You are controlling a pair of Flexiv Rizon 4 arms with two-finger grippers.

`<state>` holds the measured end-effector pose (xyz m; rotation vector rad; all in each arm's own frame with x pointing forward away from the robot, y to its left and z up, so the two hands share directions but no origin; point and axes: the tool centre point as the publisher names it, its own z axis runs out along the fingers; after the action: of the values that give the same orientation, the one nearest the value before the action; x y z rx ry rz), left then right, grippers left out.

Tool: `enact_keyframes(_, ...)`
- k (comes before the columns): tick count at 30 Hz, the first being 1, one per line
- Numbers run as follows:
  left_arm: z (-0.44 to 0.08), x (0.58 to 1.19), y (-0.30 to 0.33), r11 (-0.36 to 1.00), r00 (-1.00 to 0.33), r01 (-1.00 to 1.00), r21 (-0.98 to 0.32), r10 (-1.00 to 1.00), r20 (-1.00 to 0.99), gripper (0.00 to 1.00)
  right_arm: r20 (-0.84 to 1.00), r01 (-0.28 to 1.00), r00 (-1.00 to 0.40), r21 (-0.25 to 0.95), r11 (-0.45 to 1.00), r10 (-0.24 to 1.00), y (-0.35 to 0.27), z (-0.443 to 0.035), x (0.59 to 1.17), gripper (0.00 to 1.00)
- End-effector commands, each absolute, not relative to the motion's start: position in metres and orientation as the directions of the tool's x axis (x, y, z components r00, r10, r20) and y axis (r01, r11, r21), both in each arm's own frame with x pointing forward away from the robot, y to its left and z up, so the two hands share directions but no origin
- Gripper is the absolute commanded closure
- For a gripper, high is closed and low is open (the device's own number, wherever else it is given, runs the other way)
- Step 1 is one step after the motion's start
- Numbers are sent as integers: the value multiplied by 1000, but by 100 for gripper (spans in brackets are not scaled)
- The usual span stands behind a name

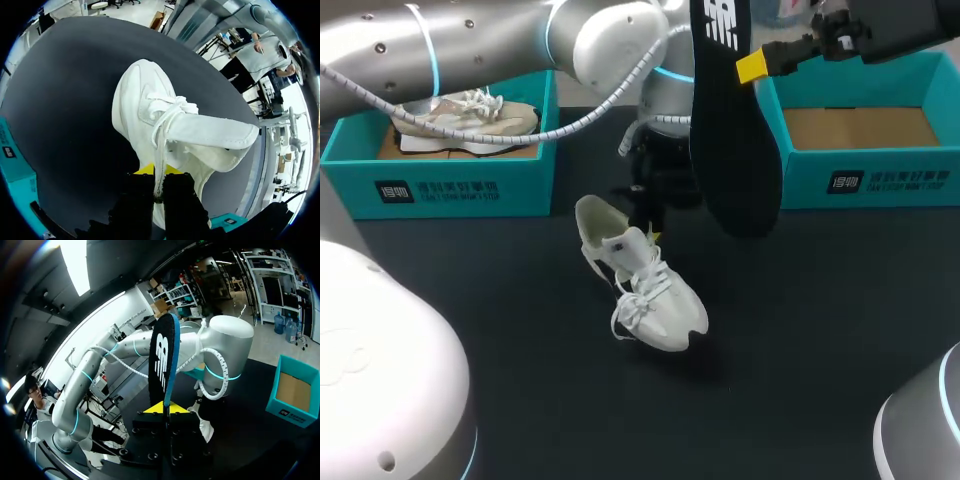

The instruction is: Take the shoe out of the shoebox, open the shoe tongue, remove and reinsert the insole, then place the shoe into the shoebox

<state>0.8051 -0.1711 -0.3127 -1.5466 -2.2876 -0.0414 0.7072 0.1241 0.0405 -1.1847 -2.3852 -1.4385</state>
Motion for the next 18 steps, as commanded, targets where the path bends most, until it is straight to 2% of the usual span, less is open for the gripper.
enact_keyframes(1,-310,804,-173,19,34,981,-192,963,266,100,462,671,-687,699,247,561,127,41,710,100)
enact_keyframes(5,-310,804,-173,19,34,981,-192,963,266,100,462,671,-687,699,247,561,127,41,710,100)
enact_keyframes(9,-318,809,-180,86,-48,983,-164,973,225,100,462,671,-687,699,247,561,127,41,710,100)
enact_keyframes(18,-329,817,-188,76,-30,980,-183,970,243,100,462,671,-687,699,247,561,127,41,710,100)
